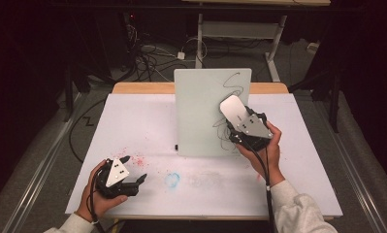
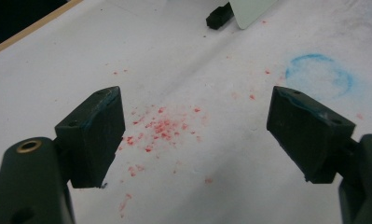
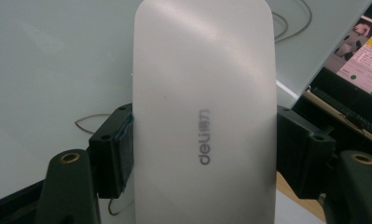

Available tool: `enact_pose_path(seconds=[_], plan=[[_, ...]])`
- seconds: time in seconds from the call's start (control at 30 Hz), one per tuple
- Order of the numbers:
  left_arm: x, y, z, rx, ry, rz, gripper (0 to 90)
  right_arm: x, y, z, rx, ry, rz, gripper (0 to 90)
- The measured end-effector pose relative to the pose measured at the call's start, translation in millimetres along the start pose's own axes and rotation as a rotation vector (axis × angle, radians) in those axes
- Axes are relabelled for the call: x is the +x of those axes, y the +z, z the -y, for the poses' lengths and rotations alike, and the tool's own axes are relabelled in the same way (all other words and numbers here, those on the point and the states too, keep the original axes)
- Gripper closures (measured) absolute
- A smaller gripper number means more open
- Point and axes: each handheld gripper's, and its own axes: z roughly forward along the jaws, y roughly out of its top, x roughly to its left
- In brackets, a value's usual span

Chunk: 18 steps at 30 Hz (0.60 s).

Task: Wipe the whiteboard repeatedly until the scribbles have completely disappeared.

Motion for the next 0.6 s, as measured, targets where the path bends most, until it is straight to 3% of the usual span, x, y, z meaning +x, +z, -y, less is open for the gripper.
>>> enact_pose_path(seconds=[0.5,0.6], plan=[[-0.7,-0.5,-0.5,0.004,0.007,0.000,18.7,36.9,0.1,28.6,0.045,-0.147,-0.027,30.7],[-0.7,-0.7,-0.5,0.003,0.007,0.001,18.7,43.1,0.7,34.6,0.059,-0.153,-0.046,30.5]])
